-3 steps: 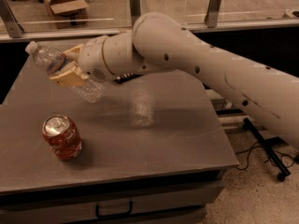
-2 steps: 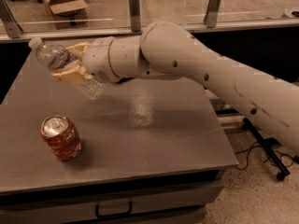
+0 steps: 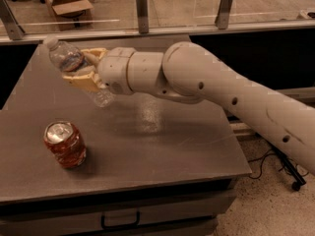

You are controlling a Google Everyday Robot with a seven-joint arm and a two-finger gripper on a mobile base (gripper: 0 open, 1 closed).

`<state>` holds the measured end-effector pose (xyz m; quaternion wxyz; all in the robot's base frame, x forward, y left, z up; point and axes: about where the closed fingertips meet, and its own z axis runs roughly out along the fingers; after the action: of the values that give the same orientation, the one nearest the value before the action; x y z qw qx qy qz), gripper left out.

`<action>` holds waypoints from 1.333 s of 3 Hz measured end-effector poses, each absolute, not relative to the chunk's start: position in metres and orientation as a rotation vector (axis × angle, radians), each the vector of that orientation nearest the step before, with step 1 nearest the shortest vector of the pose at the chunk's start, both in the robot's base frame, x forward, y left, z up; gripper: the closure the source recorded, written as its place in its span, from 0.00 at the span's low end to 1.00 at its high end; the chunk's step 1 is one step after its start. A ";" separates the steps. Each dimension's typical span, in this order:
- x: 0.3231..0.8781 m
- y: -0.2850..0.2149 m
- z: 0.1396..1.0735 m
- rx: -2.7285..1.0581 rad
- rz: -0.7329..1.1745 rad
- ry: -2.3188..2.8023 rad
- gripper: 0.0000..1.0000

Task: Place water bottle upright

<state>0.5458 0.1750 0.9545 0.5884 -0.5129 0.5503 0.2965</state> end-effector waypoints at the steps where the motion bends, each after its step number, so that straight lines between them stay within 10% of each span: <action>1: 0.544 0.165 0.956 -1.136 0.695 1.231 1.00; 4: 0.537 0.141 0.944 -0.930 0.706 1.231 1.00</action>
Offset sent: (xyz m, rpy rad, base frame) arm -0.0070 -0.0341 -0.0043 0.2079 -0.0819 -0.0634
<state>0.5371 0.1407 0.9441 0.6611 -0.4113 0.5444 0.3122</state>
